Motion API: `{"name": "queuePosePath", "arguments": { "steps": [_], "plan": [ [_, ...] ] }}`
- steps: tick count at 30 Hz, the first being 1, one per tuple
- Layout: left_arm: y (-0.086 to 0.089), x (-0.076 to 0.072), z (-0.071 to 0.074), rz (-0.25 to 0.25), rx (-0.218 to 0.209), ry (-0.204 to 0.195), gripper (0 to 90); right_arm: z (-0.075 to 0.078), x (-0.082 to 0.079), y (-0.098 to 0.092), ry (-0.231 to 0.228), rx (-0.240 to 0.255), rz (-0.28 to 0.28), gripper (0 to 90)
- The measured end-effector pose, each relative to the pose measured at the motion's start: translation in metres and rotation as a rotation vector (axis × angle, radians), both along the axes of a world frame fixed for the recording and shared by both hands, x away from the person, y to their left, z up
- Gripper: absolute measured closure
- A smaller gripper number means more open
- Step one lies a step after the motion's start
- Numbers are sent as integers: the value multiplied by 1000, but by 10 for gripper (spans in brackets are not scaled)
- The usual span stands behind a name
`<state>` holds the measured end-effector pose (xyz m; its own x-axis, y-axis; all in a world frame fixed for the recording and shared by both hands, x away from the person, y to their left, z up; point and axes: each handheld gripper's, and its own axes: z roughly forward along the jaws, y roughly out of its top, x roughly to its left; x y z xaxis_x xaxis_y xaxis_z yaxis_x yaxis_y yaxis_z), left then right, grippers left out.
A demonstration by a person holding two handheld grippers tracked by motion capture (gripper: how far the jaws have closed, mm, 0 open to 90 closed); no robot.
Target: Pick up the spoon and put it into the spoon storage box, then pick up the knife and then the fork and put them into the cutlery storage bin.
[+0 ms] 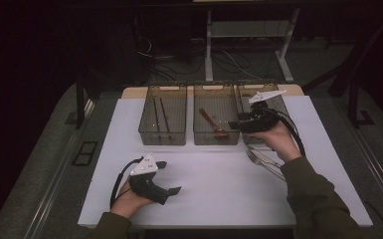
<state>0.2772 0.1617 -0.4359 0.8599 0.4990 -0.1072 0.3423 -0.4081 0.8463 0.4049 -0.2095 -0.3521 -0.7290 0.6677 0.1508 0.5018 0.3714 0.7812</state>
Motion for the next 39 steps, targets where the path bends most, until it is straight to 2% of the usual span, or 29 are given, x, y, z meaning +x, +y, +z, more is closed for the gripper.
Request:
{"name": "queuePosePath", "arguments": {
  "steps": [3,10,15,20,28,39],
  "plan": [
    [0,0,0,1,-1,1,0,2,-8,-7,-14,-1,21,420],
    [0,0,0,5,-1,-1,0,0,-26,-24,-5,19,46,417],
    [0,0,0,4,3,0,0,-3,-37,-36,-10,31,36,402],
    [0,0,0,6,-2,-1,0,-5,-47,-50,-6,19,35,414],
    [0,-1,1,10,0,-1,0,-13,-59,-69,33,-47,39,415],
    [0,-2,2,7,6,-3,0,-24,-70,-82,76,-122,56,432]
  ]
}}
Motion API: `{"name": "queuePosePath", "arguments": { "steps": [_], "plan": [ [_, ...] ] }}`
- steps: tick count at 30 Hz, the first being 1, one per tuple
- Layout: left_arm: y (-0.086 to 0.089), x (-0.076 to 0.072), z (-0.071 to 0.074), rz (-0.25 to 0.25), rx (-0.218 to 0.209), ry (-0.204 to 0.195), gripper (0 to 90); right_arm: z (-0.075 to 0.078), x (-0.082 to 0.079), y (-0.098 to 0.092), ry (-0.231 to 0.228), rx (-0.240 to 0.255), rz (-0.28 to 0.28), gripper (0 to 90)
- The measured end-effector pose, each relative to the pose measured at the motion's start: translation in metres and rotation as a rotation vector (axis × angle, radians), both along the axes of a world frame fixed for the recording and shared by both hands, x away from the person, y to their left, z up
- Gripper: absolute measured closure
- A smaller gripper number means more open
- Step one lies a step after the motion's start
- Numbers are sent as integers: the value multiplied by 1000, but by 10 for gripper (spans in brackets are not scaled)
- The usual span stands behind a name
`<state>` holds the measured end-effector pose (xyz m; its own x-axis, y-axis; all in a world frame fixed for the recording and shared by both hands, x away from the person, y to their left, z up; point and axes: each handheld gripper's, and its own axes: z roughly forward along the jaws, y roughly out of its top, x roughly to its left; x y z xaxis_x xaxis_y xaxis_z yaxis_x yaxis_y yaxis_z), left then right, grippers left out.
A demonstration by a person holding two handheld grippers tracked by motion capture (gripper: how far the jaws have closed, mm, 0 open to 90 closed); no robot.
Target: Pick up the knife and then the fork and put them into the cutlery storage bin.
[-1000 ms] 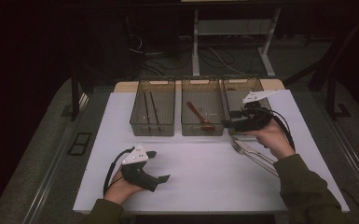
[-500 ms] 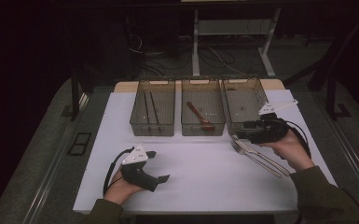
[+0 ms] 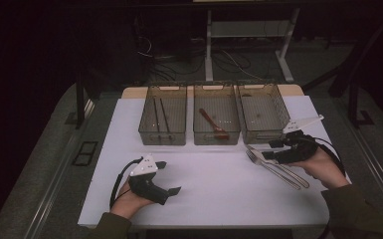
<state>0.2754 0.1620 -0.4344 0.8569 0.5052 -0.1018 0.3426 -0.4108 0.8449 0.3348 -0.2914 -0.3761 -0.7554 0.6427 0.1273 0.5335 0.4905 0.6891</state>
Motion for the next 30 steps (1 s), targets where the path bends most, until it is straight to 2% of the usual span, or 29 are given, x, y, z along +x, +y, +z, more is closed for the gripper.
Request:
{"name": "queuePosePath", "arguments": {
  "steps": [7,14,17,22,30],
  "plan": [
    [0,0,-1,0,-7,1,0,-7,-2,-12,41,-78,-7,462],
    [0,1,0,2,-11,6,0,-17,4,-20,122,-178,-10,503],
    [1,0,0,2,-11,2,0,-22,8,-23,161,-205,-11,537],
    [-1,-1,1,0,0,-3,0,-31,16,-25,219,-265,5,584],
    [-2,0,0,-2,5,1,0,-39,20,-20,265,-375,51,657]
  ]
}}
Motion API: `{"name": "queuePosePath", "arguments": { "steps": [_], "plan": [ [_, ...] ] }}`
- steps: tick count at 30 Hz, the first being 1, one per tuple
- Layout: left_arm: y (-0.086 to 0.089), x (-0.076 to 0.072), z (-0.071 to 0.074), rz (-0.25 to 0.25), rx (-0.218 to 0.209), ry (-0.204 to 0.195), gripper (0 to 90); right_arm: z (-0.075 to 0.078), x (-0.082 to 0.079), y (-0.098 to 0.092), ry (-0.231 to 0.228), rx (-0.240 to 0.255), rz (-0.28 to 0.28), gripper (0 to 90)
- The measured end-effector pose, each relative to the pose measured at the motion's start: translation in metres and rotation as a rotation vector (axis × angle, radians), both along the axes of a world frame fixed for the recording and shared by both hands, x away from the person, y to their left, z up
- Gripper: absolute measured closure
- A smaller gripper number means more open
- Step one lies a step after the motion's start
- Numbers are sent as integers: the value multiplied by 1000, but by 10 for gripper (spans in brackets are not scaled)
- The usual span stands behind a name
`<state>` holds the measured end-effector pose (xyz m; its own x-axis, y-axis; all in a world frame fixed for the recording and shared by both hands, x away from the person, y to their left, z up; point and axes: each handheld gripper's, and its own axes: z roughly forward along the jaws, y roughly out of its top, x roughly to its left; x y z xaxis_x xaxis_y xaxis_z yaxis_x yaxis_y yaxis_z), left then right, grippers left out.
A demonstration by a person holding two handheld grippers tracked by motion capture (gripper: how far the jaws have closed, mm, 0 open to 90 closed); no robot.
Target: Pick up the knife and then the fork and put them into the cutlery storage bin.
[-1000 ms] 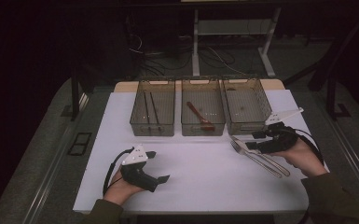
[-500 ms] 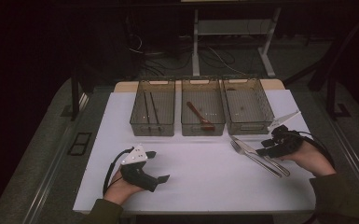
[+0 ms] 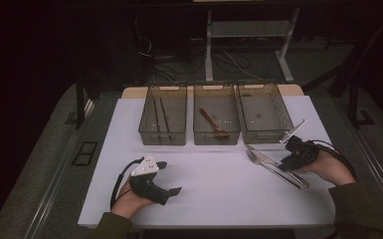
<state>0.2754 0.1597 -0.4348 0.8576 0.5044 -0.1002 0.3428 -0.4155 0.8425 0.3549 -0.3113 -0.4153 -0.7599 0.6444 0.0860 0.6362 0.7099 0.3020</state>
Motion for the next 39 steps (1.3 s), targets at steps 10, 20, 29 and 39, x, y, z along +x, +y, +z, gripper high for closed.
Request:
{"name": "queuePosePath", "arguments": {
  "steps": [10,20,29,39],
  "plan": [
    [0,0,0,-2,0,2,0,-5,7,11,48,-84,31,742],
    [-1,0,-1,-3,5,6,0,-6,12,26,60,-186,52,770],
    [0,0,-1,-2,7,3,0,-6,13,27,61,-206,49,789],
    [1,0,0,0,0,-2,0,-3,10,20,62,-157,44,790]
  ]
}}
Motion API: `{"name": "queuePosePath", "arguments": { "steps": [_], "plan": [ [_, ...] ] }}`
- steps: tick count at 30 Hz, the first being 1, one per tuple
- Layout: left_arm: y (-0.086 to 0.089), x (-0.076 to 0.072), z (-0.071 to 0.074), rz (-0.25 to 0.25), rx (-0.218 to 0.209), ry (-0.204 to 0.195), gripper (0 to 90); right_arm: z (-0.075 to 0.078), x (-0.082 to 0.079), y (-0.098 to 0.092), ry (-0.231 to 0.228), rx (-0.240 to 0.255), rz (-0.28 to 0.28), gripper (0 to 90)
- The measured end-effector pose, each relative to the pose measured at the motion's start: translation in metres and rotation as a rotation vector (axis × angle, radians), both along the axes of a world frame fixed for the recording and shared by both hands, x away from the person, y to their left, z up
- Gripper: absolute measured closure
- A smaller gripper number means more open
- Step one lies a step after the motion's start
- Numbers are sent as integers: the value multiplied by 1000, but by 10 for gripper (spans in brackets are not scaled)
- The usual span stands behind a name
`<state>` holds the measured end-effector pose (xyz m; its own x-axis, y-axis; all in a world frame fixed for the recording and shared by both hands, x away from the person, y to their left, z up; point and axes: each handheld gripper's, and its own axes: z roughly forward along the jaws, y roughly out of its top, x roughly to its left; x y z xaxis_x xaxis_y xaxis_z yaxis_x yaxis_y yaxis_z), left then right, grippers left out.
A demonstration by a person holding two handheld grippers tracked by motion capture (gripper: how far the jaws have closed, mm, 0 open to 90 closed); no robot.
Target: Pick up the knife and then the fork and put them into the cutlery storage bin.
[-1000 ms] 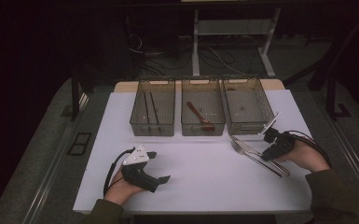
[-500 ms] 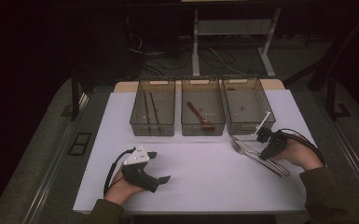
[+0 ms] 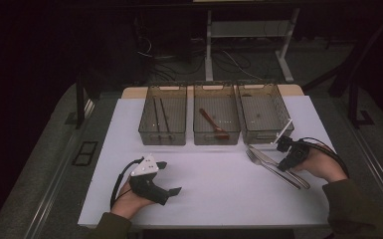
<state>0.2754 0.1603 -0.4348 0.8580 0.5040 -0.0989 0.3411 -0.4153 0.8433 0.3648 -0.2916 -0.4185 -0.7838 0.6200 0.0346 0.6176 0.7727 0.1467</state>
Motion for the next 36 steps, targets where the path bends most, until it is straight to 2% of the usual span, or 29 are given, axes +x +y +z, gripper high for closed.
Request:
{"name": "queuePosePath", "arguments": {
  "steps": [1,9,11,16,21,25,36],
  "plan": [
    [0,0,0,1,-2,0,0,2,-2,0,6,6,-17,790],
    [0,0,0,3,-3,-1,0,8,-7,-7,-24,57,-3,791],
    [0,0,0,4,-2,1,0,10,-9,-9,-28,80,-17,791],
    [0,0,0,2,-3,-2,0,16,-13,-14,-70,118,-6,793],
    [0,-1,1,1,-2,-4,0,21,-15,-20,-94,186,-6,795],
    [0,-1,1,2,-2,-2,0,22,-16,-24,-100,220,-10,795],
    [1,-1,1,1,-2,-5,0,26,-16,-31,-124,279,-30,796]
  ]
}}
